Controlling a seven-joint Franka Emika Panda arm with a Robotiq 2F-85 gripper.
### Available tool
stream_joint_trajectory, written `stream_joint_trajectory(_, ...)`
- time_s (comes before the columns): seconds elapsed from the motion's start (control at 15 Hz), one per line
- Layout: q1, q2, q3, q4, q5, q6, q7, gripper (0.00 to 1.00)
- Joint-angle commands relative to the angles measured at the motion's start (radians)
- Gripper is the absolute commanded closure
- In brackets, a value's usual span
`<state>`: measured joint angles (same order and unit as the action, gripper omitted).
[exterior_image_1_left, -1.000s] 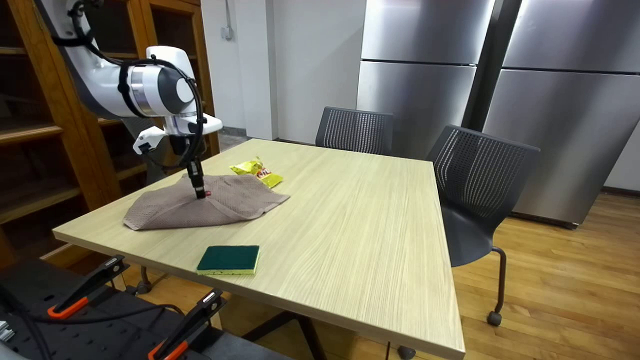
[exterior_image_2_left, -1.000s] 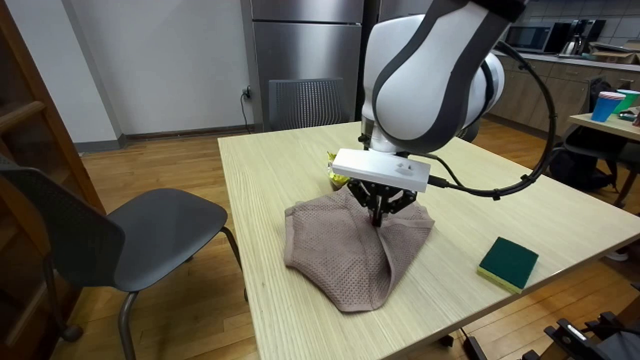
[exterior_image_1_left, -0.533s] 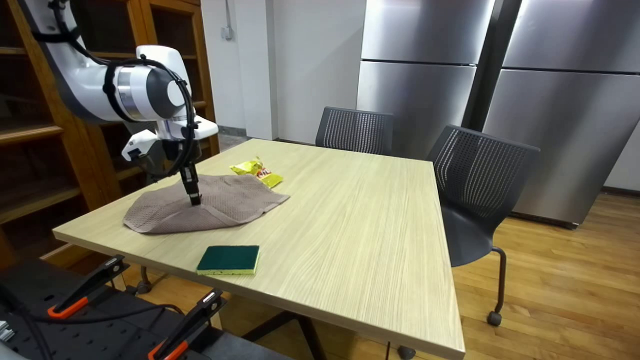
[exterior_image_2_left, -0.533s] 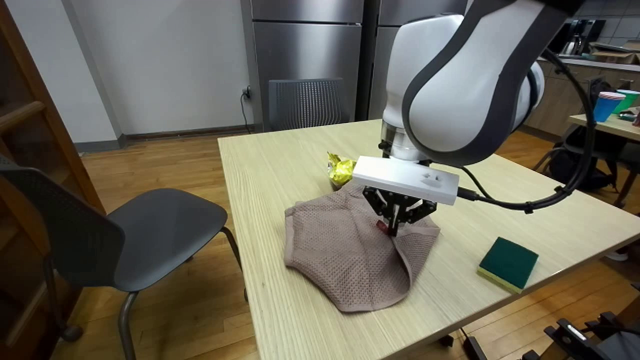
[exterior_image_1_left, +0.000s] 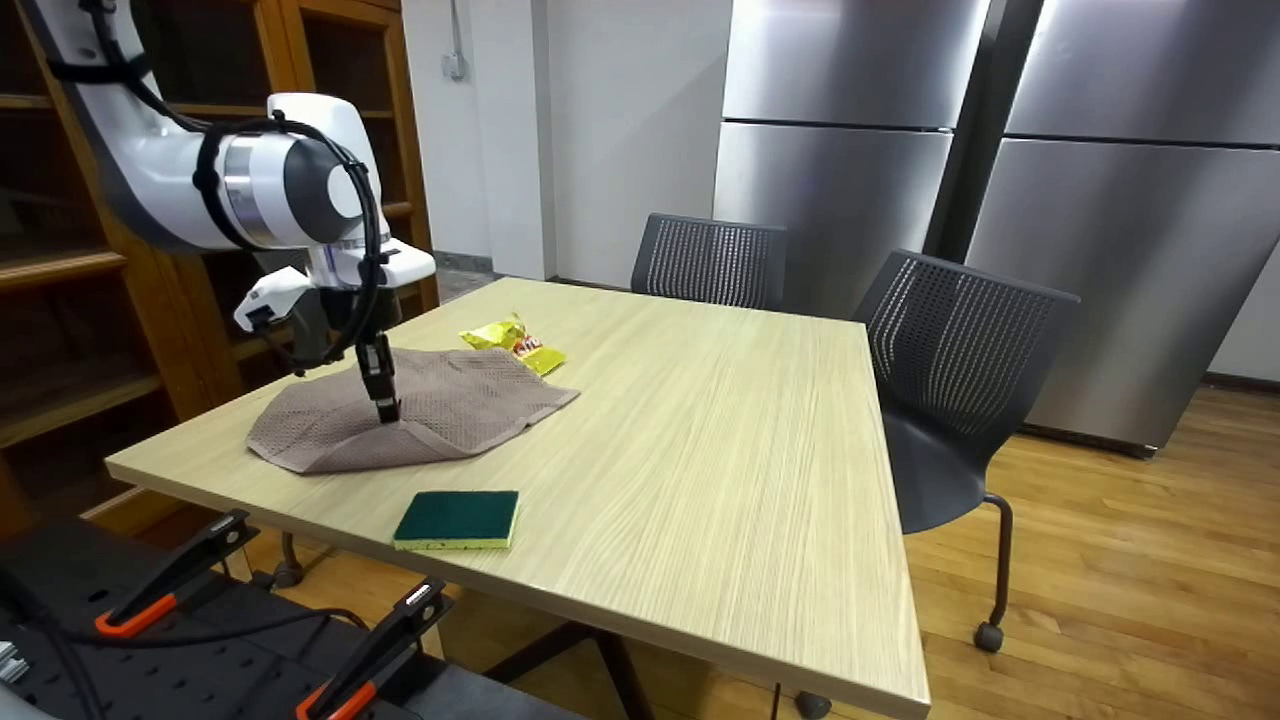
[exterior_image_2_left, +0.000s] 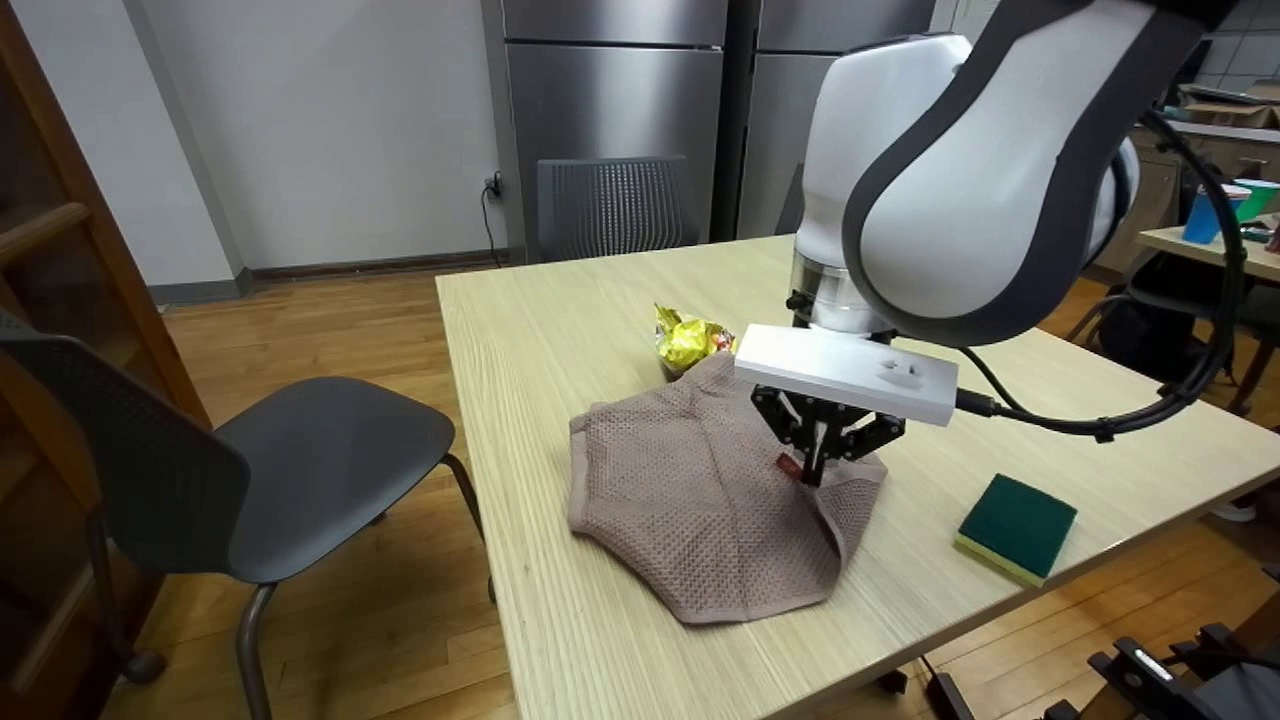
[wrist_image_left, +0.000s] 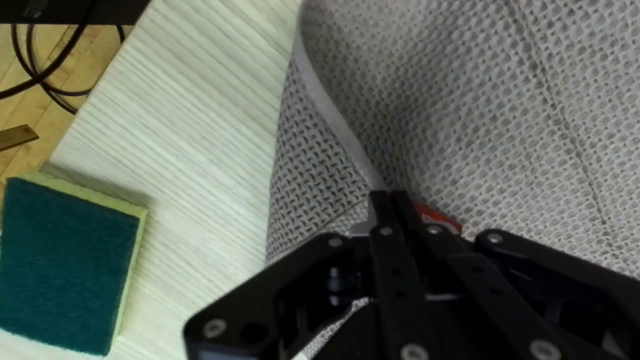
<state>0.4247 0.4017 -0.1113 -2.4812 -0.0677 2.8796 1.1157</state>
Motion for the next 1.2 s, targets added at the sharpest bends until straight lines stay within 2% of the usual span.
stream_joint_trajectory(0.0,0.000,-0.045,-0.008,-0.051,0.002,0.014,0.009,0.99)
stream_joint_trajectory(1.13,0.007,-0.065,-0.028,-0.124,-0.007,-0.001,0.008,0.99)
